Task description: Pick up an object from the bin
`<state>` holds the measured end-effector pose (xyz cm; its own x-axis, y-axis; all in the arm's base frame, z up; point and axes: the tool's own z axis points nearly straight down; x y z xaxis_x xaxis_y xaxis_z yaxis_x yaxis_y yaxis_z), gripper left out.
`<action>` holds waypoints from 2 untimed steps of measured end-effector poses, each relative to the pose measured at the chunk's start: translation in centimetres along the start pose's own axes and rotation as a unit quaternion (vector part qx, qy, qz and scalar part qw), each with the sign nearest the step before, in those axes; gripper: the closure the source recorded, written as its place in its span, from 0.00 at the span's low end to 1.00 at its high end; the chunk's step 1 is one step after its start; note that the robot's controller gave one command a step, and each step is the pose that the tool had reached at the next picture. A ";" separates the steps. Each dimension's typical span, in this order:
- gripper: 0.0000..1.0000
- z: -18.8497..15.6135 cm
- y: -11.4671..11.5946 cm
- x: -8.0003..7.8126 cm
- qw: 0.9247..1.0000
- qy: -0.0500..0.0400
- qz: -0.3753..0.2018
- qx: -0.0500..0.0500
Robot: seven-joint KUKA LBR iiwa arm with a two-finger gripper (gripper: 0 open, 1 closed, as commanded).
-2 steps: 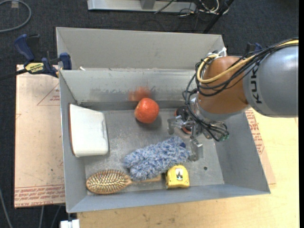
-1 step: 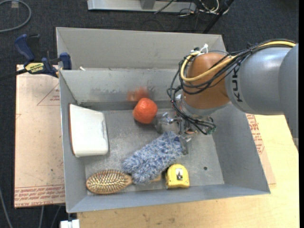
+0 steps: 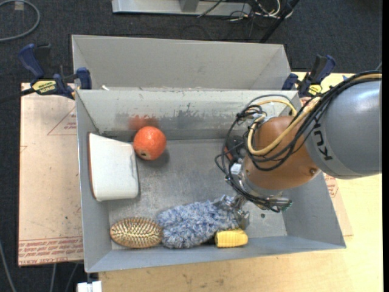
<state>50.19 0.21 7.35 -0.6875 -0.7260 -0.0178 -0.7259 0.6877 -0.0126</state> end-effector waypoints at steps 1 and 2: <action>1.00 0.0 0.0 0.0 1.000 0.000 -0.001 0.000; 1.00 -17.1 -0.6 0.0 1.000 -0.004 -0.001 0.003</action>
Offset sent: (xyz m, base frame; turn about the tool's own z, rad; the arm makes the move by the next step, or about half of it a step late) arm -0.0011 -0.0052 0.1689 -0.0057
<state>50.30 -0.26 24.49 -0.6853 -0.7278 -0.0249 -0.7276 0.6858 -0.0185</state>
